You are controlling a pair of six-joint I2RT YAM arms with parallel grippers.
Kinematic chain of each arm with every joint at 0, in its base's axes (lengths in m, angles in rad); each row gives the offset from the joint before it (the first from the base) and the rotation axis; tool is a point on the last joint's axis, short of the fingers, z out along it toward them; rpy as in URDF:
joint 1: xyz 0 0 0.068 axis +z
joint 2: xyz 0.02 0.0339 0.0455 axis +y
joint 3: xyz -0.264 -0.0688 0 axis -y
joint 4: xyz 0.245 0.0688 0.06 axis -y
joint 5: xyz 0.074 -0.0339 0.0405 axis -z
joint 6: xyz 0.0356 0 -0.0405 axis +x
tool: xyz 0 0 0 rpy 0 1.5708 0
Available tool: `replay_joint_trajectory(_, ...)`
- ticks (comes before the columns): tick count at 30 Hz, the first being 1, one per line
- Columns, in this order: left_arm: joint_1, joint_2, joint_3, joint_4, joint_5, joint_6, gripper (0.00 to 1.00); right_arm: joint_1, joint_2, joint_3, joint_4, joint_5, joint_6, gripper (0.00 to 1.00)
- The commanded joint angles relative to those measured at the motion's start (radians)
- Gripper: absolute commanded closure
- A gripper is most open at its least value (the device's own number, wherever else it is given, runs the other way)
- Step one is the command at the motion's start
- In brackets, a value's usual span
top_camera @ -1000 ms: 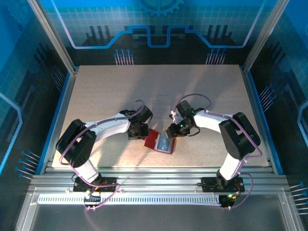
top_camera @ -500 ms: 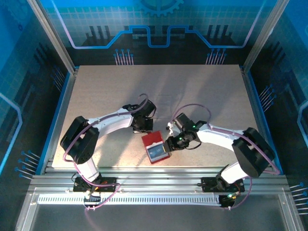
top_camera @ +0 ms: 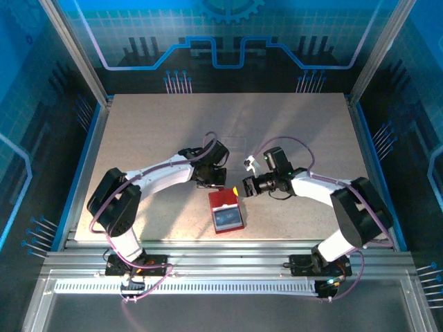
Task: Take the credit cards out of the card holder
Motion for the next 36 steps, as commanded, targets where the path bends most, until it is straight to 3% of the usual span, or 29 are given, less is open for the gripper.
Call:
replay_joint_trajectory(1, -0.009, -0.056, 0.02, -0.004, 0.028, -0.005, 0.96, -0.025, 0.074, 0.034, 0.065, -0.075, -0.082, 0.59)
replay_joint_trajectory(10, -0.021, -0.074, 0.034, -0.016, 0.037, -0.016, 0.95, -0.022, 0.175, 0.007, 0.213, -0.171, -0.075, 0.59)
replay_joint_trajectory(15, -0.021, -0.07, 0.042, -0.016, 0.041, -0.015, 0.92, -0.016, 0.196, 0.007, 0.24, -0.193, -0.069, 0.72)
replay_joint_trajectory(27, -0.022, -0.133, 0.039, -0.032, -0.021, -0.023, 0.62, -0.017, 0.106, -0.074, 0.287, -0.14, -0.021, 0.98)
replay_joint_trajectory(31, -0.023, -0.172, 0.023, -0.024, -0.044, -0.038, 0.49, -0.019, 0.064, -0.154, 0.424, -0.084, 0.116, 1.0)
replay_joint_trajectory(36, -0.021, -0.218, -0.01, -0.005, -0.071, -0.059, 0.45, -0.017, 0.007, -0.284, 0.66, 0.056, 0.34, 1.0)
